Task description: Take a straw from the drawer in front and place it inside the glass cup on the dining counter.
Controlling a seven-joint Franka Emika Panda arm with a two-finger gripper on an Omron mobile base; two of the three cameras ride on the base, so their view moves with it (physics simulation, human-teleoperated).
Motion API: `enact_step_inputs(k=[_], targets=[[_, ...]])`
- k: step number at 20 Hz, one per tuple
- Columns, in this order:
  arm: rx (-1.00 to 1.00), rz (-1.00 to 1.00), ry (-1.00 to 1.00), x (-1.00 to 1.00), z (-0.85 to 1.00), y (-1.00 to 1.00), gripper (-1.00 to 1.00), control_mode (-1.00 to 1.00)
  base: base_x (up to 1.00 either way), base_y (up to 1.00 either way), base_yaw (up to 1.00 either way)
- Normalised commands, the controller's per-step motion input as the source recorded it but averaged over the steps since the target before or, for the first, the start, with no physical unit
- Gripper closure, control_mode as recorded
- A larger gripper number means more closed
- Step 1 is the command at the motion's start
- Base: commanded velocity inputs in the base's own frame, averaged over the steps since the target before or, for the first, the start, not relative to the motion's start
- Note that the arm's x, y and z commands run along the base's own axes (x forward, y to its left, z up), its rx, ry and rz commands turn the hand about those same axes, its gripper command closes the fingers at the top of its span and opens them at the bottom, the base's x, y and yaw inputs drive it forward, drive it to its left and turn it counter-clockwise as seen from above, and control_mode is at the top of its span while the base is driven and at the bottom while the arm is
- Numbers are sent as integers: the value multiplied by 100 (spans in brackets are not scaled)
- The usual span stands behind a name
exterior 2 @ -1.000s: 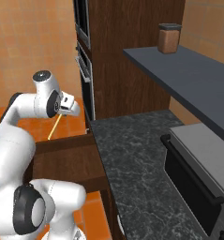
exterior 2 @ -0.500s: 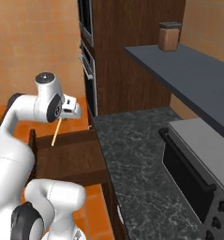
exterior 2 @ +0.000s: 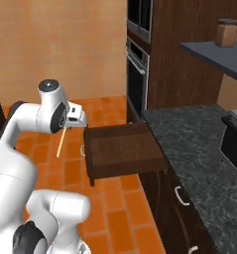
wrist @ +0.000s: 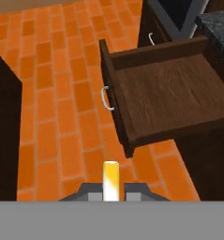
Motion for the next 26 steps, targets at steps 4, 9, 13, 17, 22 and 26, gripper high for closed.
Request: enact_step_inputs(k=[4, 9, 13, 17, 22, 26], targets=[[0, 0, 0, 0, 0, 0, 100, 100, -5, 100, 22], [0, 0, 0, 0, 0, 0, 100, 100, 51, 95, 24], [0, 0, 0, 0, 0, 0, 100, 100, 100, 58, 14], [0, 0, 0, 0, 0, 0, 100, 100, 100, 32, 4], [0, 0, 0, 0, 0, 0, 100, 100, 100, 30, 2], [0, 0, 0, 0, 0, 0, 100, 100, 100, 29, 2]])
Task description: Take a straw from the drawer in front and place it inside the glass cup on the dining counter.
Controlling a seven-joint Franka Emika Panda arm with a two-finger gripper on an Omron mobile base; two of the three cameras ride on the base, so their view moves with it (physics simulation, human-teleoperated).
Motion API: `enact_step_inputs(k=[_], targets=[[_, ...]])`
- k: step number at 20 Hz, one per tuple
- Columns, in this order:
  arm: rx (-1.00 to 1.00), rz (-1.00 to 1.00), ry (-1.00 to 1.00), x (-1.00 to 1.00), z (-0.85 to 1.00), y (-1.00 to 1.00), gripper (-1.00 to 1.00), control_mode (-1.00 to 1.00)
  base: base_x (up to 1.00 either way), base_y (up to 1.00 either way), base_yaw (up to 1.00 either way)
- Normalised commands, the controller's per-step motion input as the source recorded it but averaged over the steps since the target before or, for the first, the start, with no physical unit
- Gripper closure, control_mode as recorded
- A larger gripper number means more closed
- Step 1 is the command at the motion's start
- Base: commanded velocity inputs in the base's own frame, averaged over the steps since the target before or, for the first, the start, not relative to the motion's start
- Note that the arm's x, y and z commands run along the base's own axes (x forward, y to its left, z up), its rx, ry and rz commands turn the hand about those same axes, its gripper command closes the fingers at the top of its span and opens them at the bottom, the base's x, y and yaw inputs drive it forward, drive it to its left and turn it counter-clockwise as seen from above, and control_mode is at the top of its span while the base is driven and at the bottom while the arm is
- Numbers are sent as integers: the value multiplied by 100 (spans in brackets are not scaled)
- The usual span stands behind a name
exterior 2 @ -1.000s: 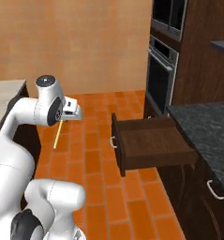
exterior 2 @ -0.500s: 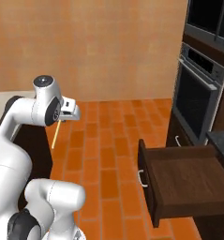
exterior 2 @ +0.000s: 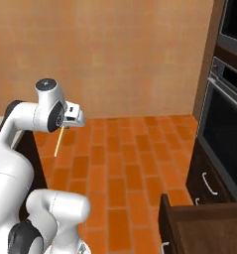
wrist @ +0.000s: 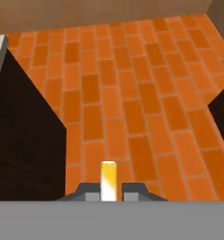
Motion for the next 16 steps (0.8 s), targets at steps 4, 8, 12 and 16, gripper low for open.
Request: enact_step_inputs(k=[4, 8, 12, 16], targets=[[0, 0, 0, 0, 0, 0, 100, 100, 100, 33, 3], [0, 0, 0, 0, 0, 0, 100, 100, 100, 38, 3], [0, 0, 0, 0, 0, 0, 100, 100, 100, 40, 4], [0, 0, 0, 0, 0, 0, 100, 100, 100, 41, 7]])
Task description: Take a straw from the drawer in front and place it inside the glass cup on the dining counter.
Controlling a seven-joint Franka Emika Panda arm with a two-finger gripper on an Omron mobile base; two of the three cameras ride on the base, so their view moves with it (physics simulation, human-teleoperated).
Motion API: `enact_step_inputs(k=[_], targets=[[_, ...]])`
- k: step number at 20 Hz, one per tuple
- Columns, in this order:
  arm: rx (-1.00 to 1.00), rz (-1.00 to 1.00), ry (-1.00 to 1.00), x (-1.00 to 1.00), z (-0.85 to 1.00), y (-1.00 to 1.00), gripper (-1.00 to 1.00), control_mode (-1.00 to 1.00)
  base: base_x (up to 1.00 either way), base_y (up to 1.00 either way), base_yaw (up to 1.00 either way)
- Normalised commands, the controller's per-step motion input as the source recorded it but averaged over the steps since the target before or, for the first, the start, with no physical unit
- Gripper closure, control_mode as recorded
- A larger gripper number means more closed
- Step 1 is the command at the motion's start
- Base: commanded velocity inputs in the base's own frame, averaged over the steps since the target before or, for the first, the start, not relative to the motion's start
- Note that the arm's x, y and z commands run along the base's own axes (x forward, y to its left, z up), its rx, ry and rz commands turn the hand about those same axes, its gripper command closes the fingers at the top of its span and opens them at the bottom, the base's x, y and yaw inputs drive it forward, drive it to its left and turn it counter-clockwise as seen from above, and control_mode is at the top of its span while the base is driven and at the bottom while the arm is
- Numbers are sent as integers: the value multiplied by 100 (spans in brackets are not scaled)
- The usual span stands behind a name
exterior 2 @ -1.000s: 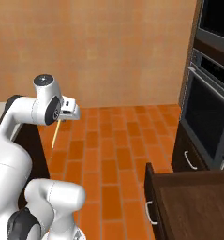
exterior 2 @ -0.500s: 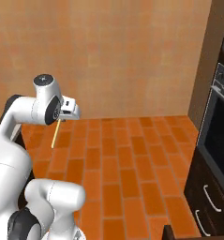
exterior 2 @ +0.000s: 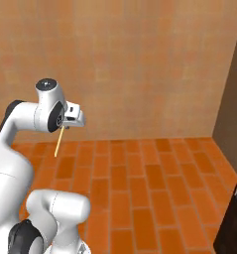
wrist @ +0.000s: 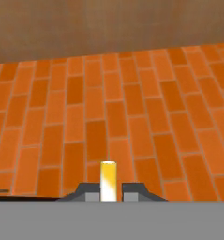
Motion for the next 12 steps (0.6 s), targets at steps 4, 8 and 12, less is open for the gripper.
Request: enact_step_inputs(k=[4, 8, 12], targets=[[0, 0, 0, 0, 0, 0, 100, 100, 100, 34, 13], [0, 0, 0, 0, 0, 0, 100, 100, 100, 14, 28], [0, 0, 0, 0, 0, 0, 100, 100, 100, 0, 42]])
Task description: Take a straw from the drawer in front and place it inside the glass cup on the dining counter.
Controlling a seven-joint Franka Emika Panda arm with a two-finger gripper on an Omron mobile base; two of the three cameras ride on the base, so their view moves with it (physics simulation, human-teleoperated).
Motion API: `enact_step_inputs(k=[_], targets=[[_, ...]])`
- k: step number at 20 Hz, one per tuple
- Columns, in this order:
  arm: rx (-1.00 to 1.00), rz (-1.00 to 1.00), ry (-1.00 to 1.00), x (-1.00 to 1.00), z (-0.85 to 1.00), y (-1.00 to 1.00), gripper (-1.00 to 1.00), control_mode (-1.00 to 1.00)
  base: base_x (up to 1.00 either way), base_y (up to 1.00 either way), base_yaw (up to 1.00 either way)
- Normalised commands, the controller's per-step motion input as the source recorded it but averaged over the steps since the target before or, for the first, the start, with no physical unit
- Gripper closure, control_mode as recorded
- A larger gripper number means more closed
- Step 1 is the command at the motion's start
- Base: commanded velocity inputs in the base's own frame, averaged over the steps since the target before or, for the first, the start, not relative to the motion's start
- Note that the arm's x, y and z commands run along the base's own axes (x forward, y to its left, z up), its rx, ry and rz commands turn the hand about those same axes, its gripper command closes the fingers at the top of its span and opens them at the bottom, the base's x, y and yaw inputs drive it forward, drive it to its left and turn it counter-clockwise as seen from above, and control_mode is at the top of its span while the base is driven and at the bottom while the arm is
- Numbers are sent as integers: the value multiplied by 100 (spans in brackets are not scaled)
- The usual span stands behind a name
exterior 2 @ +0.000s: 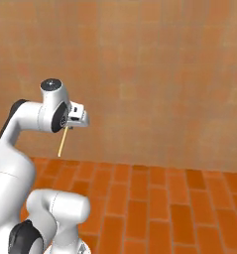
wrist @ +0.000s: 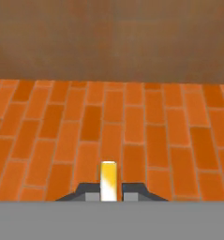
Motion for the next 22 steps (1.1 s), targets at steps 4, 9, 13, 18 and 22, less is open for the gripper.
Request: enact_step_inputs(k=[4, 9, 13, 18, 22], targets=[[0, 0, 0, 0, 0, 0, 100, 100, 100, 0, 58], [0, 0, 0, 0, 0, 0, 100, 100, 97, -8, 77], [0, 0, 0, 0, 0, 0, 100, 100, 72, -11, 91], [0, 0, 0, 0, 0, 0, 100, 100, 65, -9, 93], [0, 0, 0, 0, 0, 0, 100, 100, 62, -8, 93]])
